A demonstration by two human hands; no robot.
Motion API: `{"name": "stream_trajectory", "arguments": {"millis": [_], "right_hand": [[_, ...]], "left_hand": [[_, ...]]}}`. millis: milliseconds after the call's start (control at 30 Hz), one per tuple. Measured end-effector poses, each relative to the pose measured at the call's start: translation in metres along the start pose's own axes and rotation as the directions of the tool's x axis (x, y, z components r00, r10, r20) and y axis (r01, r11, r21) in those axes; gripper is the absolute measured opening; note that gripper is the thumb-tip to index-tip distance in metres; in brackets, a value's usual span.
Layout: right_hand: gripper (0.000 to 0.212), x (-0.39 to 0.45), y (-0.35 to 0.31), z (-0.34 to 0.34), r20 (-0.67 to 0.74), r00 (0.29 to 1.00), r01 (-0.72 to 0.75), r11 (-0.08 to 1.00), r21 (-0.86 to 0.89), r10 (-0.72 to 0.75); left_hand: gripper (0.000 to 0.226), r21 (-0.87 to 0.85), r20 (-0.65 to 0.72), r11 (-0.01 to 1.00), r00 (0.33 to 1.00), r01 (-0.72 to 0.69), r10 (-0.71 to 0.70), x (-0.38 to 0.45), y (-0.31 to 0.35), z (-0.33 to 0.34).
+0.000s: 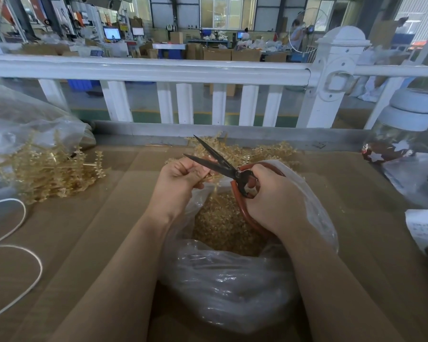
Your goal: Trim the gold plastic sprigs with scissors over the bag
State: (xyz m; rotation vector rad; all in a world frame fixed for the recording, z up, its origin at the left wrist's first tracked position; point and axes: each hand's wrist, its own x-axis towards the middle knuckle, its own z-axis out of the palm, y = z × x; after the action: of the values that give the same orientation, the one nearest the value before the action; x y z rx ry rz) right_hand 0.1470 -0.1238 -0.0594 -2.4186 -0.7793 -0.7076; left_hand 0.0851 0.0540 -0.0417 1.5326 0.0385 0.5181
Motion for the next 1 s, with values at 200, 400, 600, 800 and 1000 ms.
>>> {"name": "stream_trajectory", "arguments": {"millis": [200, 400, 600, 800, 1000], "right_hand": [[0.035, 0.0015, 0.0008, 0.0017, 0.025, 1.0, -0.004, 0.999, -0.034, 0.005], [0.047, 0.0026, -0.0026, 0.0005, 0.009, 1.0, -0.017, 0.999, -0.049, 0.018], [0.049, 0.0023, -0.0023, 0.0008, -0.009, 1.0, -0.018, 0.999, -0.028, 0.018], [0.036, 0.0037, -0.0001, 0.0052, 0.014, 1.0, -0.022, 0.999, -0.039, 0.022], [0.052, 0.0041, -0.0026, 0.001, -0.027, 0.999, -0.019, 0.999, -0.045, 0.018]], "left_hand": [[0.037, -0.041, -0.025, 0.999, 1.0, 0.008, -0.009, -0.0008, 0.0002, -0.0009], [0.047, -0.033, -0.002, 0.999, 1.0, -0.009, 0.009, 0.0004, -0.0032, -0.0036], [0.031, -0.12, 0.028, 0.992, 0.999, 0.027, -0.024, 0.0008, -0.0053, -0.0031], [0.025, -0.164, 0.024, 0.985, 0.999, 0.045, -0.041, -0.0017, -0.0012, -0.0012], [0.022, -0.227, 0.078, 0.973, 0.997, 0.046, -0.029, -0.0045, 0.0044, 0.0005]]}}
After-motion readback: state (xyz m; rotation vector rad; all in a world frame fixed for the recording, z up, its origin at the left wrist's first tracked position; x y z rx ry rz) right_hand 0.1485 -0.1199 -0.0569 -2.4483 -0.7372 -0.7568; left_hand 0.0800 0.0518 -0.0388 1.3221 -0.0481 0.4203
